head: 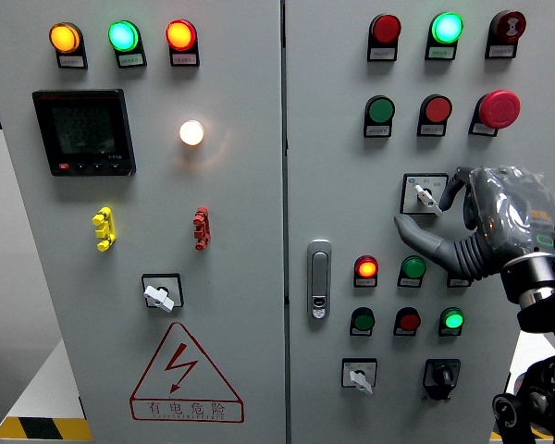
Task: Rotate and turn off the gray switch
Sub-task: 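Twist the switch handle with the right hand to the off position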
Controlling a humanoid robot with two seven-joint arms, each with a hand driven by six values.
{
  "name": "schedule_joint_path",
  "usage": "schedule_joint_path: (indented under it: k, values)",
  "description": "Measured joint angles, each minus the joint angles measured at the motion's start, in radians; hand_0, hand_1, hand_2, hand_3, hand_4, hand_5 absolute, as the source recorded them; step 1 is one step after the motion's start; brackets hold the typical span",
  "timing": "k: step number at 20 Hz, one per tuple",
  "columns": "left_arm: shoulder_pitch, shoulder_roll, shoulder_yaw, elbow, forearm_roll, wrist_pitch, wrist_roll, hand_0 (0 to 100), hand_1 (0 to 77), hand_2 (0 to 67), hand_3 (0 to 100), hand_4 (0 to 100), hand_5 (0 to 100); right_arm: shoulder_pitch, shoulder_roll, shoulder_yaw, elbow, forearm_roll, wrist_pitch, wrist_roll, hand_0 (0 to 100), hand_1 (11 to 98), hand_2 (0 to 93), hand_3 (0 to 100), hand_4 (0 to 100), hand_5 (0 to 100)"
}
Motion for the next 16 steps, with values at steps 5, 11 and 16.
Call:
schedule_joint_path:
  k: [5, 11, 16]
  values:
    - [0.000, 0.000, -0.001, 0.000, 0.000, 0.000, 0.000, 88, 0.0, 13.2, 19, 8, 11, 0.007, -0.0001, -0.010, -0.012, 0.000, -0.007, 0.000, 0, 32.0, 68.2, 99, 100, 100]
    - [0.000, 0.000, 0.000, 0.000, 0.000, 0.000, 0.000, 88, 0.0, 13.2, 19, 8, 11, 0.011, 0.0000, -0.011, -0.023, -0.001, -0.008, 0.000, 9, 32.0, 68.4, 99, 100, 100]
    - [0.000, 0.000, 0.000, 0.000, 0.000, 0.000, 0.000, 88, 0.0, 13.2, 19, 8, 11, 0.016, 0.0001, -0.014, -0.033, -0.003, -0.017, -0.005, 27, 31.3, 69.1, 99, 100, 100]
